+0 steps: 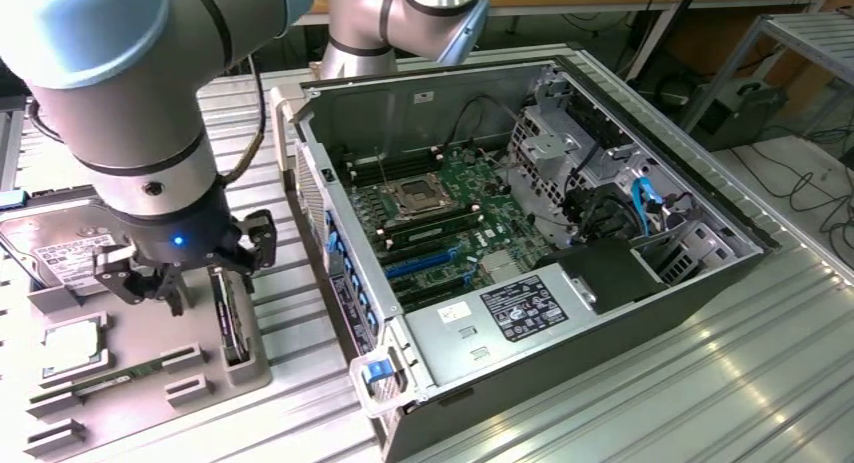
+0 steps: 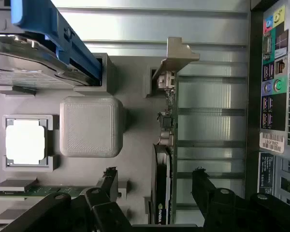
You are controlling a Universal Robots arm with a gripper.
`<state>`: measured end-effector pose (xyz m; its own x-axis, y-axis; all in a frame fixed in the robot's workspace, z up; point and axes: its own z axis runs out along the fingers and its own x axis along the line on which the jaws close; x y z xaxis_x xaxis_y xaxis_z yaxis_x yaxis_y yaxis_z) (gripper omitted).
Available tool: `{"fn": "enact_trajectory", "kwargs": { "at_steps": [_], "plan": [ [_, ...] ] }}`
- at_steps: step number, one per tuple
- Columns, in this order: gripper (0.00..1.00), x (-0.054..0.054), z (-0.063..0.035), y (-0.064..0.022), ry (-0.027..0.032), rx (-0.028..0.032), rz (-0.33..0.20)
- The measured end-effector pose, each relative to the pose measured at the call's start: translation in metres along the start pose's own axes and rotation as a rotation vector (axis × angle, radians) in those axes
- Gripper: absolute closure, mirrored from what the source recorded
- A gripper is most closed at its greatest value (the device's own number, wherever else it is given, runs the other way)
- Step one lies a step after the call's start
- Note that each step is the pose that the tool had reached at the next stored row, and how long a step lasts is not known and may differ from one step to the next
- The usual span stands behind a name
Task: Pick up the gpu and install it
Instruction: 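Pick up the gpu and move the gpu toward the slot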
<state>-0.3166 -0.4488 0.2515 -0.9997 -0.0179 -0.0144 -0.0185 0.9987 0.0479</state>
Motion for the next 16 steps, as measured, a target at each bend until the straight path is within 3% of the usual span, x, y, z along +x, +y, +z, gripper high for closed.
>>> {"fn": "enact_trajectory", "kwargs": {
  "at_steps": [2,3,6,11,16],
  "plan": [
    [0.27,-0.002,0.0248,-0.0032,-0.0011,0.0008,0.036],
    [0.29,-0.005,0.0267,-0.0034,-0.0012,0.0009,0.038],
    [0.72,-0.005,0.0315,-0.0035,-0.0012,0.0003,0.038],
    [0.72,-0.005,0.0283,-0.0034,-0.0011,-0.0003,0.038],
    [0.72,-0.005,0.0144,-0.0027,-0.0011,-0.0003,0.038]
  ]
}}
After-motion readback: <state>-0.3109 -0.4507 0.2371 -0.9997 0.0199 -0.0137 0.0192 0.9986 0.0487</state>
